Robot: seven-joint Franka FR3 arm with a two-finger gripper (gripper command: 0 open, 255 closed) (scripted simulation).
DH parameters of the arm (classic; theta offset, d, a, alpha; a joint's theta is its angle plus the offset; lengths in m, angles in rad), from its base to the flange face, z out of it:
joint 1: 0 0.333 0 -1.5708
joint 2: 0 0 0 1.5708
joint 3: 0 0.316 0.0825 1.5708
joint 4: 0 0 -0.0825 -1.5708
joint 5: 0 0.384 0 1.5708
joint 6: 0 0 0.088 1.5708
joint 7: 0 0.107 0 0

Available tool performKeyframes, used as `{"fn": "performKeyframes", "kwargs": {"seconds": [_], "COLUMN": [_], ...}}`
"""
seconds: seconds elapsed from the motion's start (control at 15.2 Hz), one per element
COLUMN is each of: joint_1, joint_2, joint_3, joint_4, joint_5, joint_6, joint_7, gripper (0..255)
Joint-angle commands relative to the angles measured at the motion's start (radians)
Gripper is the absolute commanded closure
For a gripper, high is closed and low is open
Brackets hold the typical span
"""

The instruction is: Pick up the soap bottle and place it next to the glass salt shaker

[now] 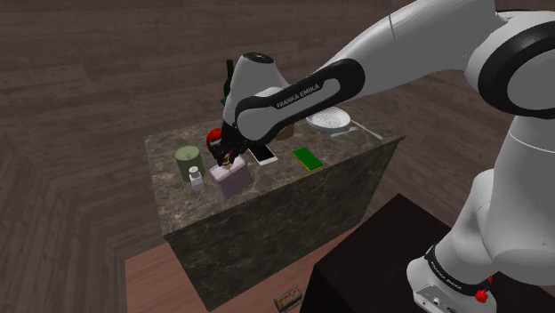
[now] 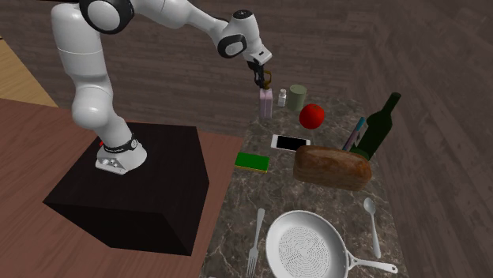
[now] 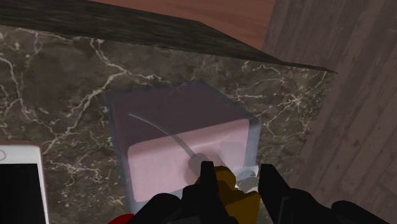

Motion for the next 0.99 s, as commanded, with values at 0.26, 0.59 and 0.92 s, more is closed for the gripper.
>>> {"fn": "performKeyframes", "kwargs": {"seconds": [0.26, 0.59, 0.92], "joint_1": [0.000, 0.000, -0.006], "joint_2": [0.000, 0.000, -0.100], "joint_3": [0.000, 0.000, -0.004], "joint_4": [0.000, 0.000, -0.012], "joint_5": [0.000, 0.000, -0.001], "joint_6": [0.001, 0.001, -0.088], "joint_7": [0.000, 0.000, 0.001], "gripper": [0, 0, 0]}}
